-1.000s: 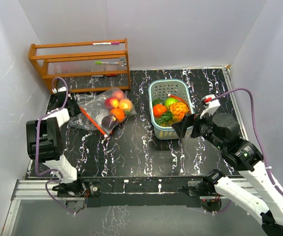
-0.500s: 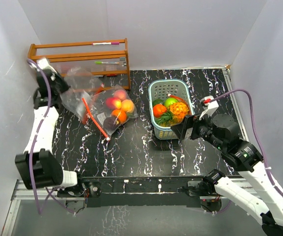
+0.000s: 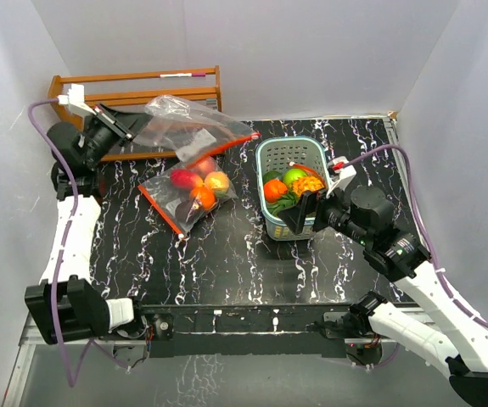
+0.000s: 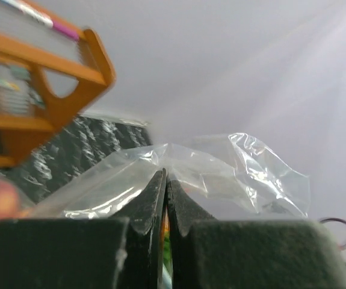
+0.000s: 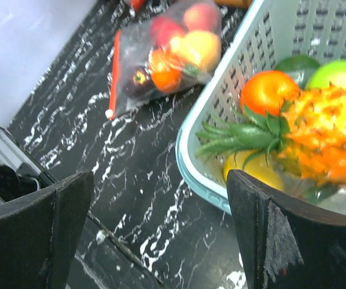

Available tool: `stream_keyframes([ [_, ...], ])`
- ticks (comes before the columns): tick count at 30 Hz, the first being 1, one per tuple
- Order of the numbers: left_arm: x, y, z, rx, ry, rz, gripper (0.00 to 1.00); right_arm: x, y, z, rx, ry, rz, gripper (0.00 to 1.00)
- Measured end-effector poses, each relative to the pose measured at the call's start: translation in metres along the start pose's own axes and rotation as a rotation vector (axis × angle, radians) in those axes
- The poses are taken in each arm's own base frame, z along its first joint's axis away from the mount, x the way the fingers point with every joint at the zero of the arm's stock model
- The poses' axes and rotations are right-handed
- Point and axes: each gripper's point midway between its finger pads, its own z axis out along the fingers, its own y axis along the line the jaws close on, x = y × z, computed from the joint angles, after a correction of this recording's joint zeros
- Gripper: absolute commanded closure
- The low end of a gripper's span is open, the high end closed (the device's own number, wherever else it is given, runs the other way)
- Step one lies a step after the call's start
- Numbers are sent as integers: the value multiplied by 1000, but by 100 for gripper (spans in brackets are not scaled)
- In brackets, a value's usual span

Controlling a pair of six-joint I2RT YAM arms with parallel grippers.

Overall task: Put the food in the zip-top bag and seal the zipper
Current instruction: Place the zipper food storage bag at the center of the board.

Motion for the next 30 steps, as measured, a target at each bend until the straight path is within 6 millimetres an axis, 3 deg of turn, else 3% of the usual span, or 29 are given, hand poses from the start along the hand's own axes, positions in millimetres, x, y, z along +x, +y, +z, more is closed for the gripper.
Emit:
stream_keyframes([
  [4,25,4,4,111,54,-260,100,-18,6,3,-31,-77,-22,4],
  [8,41,-3,-7,197,79,-418,100,-22,7,6,-41,-110,-42,4],
  [11,76,11,-17,150,123,-518,100,-19,5,7,-39,-109,-42,4],
  [14,125,40,-27,40,194,-612,100,-16,4,6,-35,-106,-41,4],
  [16,156,63,-33,-48,237,-662,73,-17,3,4,-32,-112,-41,4],
  [18,182,87,-42,-155,270,-686,60,-18,2,2,-26,-118,-41,4],
  [20,195,105,-46,-239,279,-670,28,-20,2,-1,-19,-128,-42,4],
  [21,198,111,-47,-266,276,-651,10,-20,1,-2,-16,-132,-42,4],
  [22,198,116,-48,-286,271,-630,4,-21,1,-3,-14,-135,-42,4],
  [26,181,117,-37,-292,251,-516,3,-20,-1,-3,-1,-133,-40,4],
  [30,139,91,-18,-222,221,-340,3,-14,-4,-4,9,-112,-37,4],
])
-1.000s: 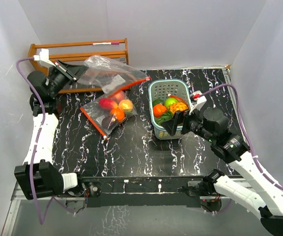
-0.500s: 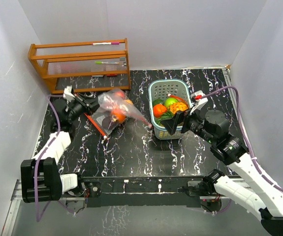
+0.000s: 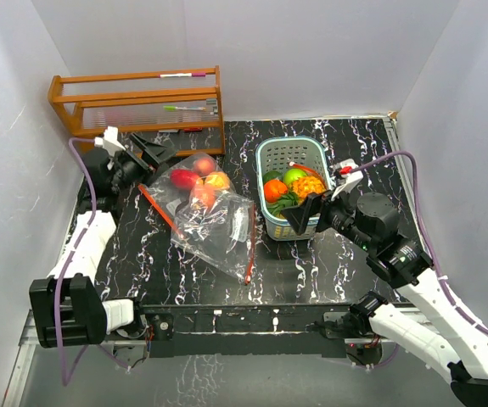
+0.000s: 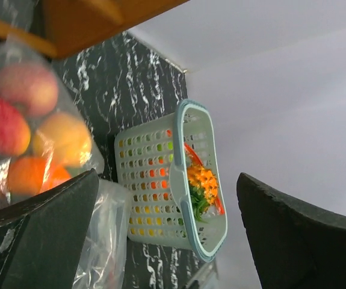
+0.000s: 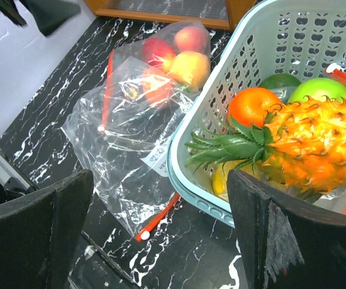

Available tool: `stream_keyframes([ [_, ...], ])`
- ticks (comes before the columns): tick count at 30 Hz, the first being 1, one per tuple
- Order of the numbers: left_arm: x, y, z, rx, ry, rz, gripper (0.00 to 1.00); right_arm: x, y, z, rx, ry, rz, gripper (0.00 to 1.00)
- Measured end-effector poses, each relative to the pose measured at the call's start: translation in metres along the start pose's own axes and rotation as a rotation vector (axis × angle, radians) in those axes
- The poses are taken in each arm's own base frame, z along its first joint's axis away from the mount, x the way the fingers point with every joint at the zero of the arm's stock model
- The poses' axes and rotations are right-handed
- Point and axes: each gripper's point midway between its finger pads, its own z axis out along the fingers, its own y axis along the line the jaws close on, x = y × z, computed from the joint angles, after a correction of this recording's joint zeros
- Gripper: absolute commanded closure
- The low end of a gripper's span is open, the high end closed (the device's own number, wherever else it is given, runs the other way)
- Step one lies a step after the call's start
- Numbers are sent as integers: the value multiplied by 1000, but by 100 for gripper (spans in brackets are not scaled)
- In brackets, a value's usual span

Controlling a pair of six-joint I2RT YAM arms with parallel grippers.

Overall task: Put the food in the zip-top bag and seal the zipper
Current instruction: Place the zipper food storage bag at the center of the board, then pick up the zipper food storage bag at the center of the board.

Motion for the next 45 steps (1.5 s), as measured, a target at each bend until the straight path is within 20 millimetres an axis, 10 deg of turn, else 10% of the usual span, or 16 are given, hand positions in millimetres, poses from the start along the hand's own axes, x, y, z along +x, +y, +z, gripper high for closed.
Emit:
stream_keyframes([
  [4,-9,-34,-5,63,1,155,3,5,-1,-1,2,20,3,4],
  [9,51,-38,7,18,149,381,3,16,-1,3,-9,53,11,5],
  [13,106,-18,9,-59,295,527,3,25,-2,6,-12,82,19,5],
  [21,114,50,5,-278,276,723,3,14,4,-6,-31,35,29,5],
  [36,145,90,1,-410,344,936,3,21,1,-13,-15,54,33,5],
  [40,155,105,0,-448,398,955,42,19,1,-16,-13,45,32,5],
  [42,158,108,-1,-454,416,959,97,18,1,-16,-12,41,32,5],
  [45,159,108,-2,-447,430,971,100,17,1,-18,-14,35,31,5],
])
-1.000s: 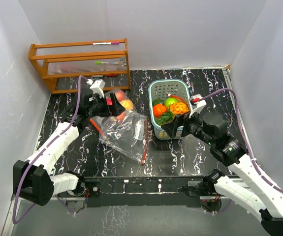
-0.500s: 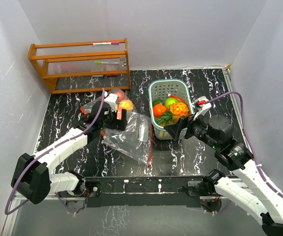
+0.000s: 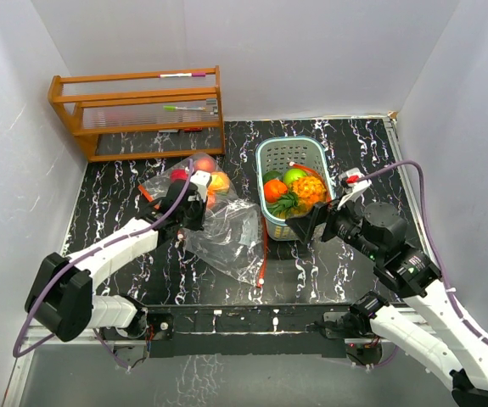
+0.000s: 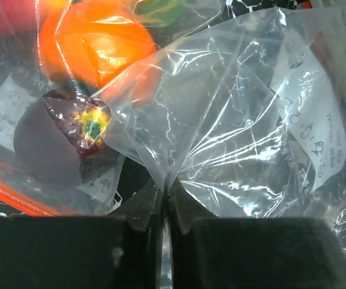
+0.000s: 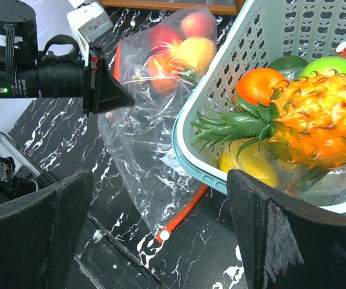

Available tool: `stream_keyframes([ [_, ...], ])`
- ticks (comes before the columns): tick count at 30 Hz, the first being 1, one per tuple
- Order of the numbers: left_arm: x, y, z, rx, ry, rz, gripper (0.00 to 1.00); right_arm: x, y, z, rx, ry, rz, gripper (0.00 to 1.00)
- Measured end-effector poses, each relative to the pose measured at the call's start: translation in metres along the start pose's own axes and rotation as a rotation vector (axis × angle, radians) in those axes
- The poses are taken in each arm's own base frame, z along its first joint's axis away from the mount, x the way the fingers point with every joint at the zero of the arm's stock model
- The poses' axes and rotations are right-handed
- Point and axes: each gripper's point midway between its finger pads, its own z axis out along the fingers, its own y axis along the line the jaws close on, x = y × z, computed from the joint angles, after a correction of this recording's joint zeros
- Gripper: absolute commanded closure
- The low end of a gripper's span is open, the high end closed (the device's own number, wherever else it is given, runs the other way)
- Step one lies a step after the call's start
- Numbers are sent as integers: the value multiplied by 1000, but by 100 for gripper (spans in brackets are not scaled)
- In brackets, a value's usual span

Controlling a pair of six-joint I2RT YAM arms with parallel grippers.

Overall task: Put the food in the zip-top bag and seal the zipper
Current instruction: Pick up the zipper food storage bag at the center of the board.

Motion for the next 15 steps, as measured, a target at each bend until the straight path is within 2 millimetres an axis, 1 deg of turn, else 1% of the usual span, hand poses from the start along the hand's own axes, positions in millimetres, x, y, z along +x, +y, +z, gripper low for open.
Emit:
stream_keyframes([
  [2,0,-1,-1,5,-1,5,100,0,0,-1,0,-3,0,5],
  [4,-3,-1,-7,12,-12,10,100,0,0,-3,2,-3,0,5],
  [5,-7,-2,-13,14,-22,13,100,0,0,-4,2,-4,0,5],
  [7,-22,-2,-29,20,-65,22,100,1,0,-5,2,-3,0,5],
  [9,-52,-4,-58,33,-162,27,100,1,2,-6,-7,-2,-1,6],
  [10,-71,-5,-77,41,-230,28,100,1,3,-6,-18,0,0,6],
  [11,-91,-7,-98,52,-308,26,100,2,5,-5,-30,2,-1,6],
  [12,-106,-8,-118,59,-375,24,100,5,7,-4,-46,5,0,6],
  [13,-123,-8,-142,69,-454,20,100,10,8,-2,-62,13,2,7],
  [15,-148,-9,-188,91,-589,12,100,21,11,2,-97,37,7,7],
])
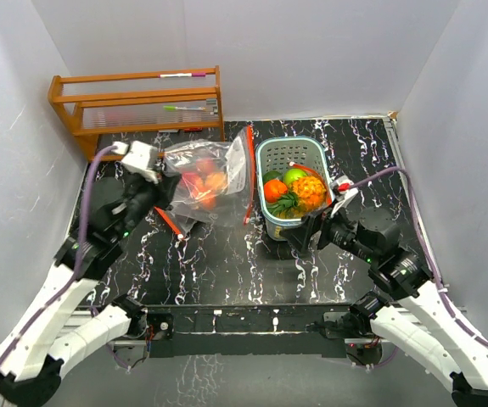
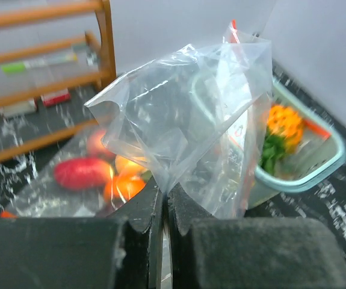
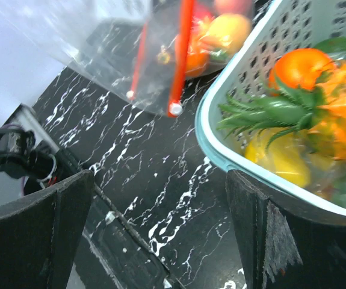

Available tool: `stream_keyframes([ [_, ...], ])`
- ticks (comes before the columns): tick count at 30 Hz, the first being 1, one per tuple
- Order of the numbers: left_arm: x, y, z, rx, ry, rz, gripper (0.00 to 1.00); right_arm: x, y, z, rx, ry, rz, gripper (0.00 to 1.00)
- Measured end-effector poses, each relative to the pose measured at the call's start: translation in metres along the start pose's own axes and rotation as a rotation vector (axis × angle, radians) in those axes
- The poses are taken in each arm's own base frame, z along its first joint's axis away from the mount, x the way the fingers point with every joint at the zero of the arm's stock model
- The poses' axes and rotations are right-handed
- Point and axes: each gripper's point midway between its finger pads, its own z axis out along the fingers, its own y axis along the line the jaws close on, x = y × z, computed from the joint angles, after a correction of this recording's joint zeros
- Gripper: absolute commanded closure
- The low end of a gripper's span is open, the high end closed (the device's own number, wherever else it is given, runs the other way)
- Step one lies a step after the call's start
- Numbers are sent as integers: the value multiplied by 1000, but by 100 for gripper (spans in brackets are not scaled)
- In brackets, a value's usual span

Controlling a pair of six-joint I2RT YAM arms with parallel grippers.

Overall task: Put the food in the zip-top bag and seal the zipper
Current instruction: Pick up the zipper food storage bag at the center of the board.

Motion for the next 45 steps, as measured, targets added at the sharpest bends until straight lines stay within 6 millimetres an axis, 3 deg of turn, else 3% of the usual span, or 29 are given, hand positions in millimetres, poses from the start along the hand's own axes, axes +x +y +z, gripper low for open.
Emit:
stream_keyframes([
  [3,-40,-5,-29,30,-124,-12,100,16,5,7,-63,28,16,7],
  [5,-54,-11,-41,60,-165,-22,100,20,10,10,-102,30,20,7],
  [8,-59,-22,-46,120,-175,-36,100,13,20,14,-167,-7,9,6],
  [18,-67,-58,-62,319,-193,-95,100,-40,54,8,-328,-219,-89,10],
  [29,-89,-77,-85,439,-272,-108,100,-93,80,-54,-378,-511,-212,17],
  [33,-94,-84,-90,483,-286,-119,100,-93,87,-41,-419,-465,-234,17],
  [40,-101,-94,-95,547,-311,-139,100,-66,86,1,-489,-299,-217,19],
  [45,-97,-96,-91,563,-312,-157,100,-64,101,-1,-589,-282,-217,36],
])
